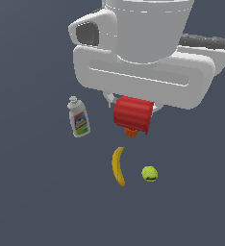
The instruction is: Pick up a designated object from a clutter of objects.
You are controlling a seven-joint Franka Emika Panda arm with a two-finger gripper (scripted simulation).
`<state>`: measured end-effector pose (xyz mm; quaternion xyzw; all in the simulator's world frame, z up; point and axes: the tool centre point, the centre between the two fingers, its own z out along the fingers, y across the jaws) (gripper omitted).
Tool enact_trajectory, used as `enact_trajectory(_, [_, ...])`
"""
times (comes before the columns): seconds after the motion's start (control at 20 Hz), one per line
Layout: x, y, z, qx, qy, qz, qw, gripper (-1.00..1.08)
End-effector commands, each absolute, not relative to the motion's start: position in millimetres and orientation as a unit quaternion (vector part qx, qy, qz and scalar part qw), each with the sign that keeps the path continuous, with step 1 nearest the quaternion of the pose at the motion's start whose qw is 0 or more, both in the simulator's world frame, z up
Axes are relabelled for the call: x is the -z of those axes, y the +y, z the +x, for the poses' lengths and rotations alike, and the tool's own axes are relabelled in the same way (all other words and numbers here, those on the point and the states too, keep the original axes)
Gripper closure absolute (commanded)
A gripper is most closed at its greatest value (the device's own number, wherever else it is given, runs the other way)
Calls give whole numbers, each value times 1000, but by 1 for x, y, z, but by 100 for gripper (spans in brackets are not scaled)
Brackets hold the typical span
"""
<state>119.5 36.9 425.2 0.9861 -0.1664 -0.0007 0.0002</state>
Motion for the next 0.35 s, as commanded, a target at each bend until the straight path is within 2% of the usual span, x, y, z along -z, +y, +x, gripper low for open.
enact_trajectory(0.0, [-431,38,121,0,-166,986,0,108])
enact_trajectory(0.3, [-435,39,123,0,-166,986,0,108])
